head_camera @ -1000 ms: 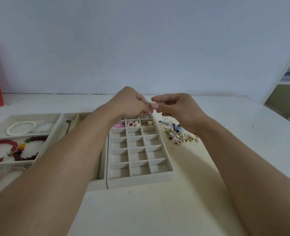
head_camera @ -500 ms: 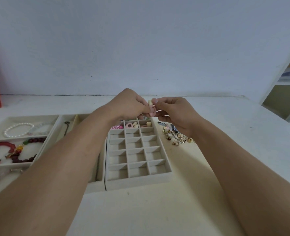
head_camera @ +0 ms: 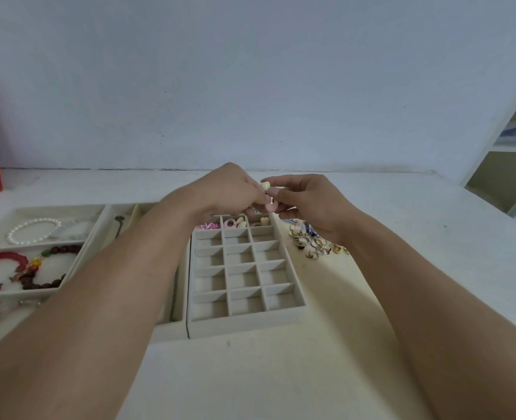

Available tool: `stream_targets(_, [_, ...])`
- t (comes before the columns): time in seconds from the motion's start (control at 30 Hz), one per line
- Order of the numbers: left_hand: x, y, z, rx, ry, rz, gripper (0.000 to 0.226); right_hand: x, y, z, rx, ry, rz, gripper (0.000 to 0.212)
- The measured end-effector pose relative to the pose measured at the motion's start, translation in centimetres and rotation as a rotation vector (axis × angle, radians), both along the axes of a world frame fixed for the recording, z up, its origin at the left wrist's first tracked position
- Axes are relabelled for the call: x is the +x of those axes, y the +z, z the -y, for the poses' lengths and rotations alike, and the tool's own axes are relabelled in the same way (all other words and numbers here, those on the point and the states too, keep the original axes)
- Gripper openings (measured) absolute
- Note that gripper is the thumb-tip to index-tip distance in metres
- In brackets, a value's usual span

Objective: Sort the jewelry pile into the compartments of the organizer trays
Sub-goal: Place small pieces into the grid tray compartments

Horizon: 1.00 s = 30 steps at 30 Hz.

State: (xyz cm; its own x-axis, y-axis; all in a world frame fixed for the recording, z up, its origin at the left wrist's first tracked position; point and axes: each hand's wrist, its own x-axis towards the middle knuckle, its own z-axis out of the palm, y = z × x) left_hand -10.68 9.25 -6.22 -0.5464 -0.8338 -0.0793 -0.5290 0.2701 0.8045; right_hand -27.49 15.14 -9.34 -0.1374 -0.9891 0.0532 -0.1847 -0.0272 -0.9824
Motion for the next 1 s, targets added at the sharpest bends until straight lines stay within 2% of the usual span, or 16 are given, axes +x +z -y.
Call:
stream_targets(0.2, [0.20,-0.02,0.47,-0.018,0.060,-0.037,0.024,-0.37,-0.25,0.06,-0.026,-0.024,-0.044,0.012])
stream_targets(0.4, [0.28,-0.36,0.68,-0.027,0.076,-0.092,0.018,-0.30,-0.26,0.02,-0.015,-0.017,-0.067,0.012])
stream_targets(0.5, [0.35,-0.33,0.77,-0.040,0.071,-0.112,0.010,-0.19,-0.04,-0.09,0.005,-0.011,-0.014,0.016])
stream_targets(0.63, [0.50,-0.32,0.81,-0.069,0.044,-0.090,0.004,-0.03,0.21,-0.13,0.019,0.004,0.022,0.018])
stream_targets(0.73, [0.55,-0.24,0.70,-0.082,0.012,-0.061,0.004,0.00,0.01,-0.08,-0.021,-0.025,-0.028,0.012])
stream_targets(0.87, [0.57,-0.31,0.57,-0.071,-0.004,0.001,0.017,-0.38,-0.27,0.10,0.009,-0.072,-0.027,0.011])
stream_targets(1.0, [0.50,-0.59,0.45,-0.042,0.032,-0.014,0.019,-0.22,-0.34,0.18,0.060,-0.062,-0.026,0.016])
